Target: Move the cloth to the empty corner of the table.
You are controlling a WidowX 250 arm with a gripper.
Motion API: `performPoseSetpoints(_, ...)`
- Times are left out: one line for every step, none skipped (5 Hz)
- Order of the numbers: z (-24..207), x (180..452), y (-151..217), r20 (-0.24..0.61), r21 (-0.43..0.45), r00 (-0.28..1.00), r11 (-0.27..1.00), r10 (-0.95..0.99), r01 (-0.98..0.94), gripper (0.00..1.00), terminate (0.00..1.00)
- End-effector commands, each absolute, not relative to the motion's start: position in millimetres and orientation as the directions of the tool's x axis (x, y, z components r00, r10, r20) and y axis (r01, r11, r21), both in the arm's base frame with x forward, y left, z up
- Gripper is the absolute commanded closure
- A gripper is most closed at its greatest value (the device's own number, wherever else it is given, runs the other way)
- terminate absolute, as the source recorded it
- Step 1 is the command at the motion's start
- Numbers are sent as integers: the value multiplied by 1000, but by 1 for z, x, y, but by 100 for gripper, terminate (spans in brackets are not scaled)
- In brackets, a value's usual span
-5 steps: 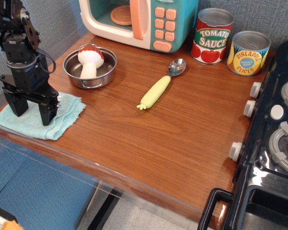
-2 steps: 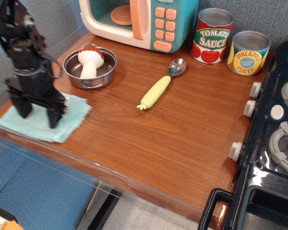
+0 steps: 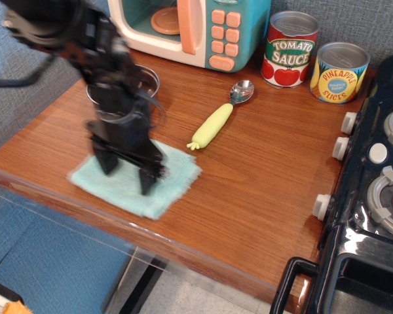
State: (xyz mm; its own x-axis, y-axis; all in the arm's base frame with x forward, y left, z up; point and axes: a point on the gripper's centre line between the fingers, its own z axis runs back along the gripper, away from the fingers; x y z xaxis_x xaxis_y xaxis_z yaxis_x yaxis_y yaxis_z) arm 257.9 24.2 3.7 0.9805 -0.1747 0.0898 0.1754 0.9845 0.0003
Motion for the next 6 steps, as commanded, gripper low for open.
performPoseSetpoints(3, 236, -54, 42, -19, 973, 974, -226, 227, 0, 0)
performPoseSetpoints(6, 239, -83, 37, -28, 983, 983, -179, 180, 0, 0)
performPoseSetpoints(2, 245, -95, 11, -42, 994, 994, -105, 105, 0, 0)
performPoseSetpoints(3, 248, -90, 7, -28, 998, 998, -63, 63, 0, 0)
performPoseSetpoints(32, 253, -84, 57, 8, 996, 998, -66, 65, 0, 0)
performPoseSetpoints(77, 255, -85, 144, 41, 986, 996, -78, 73, 0, 0)
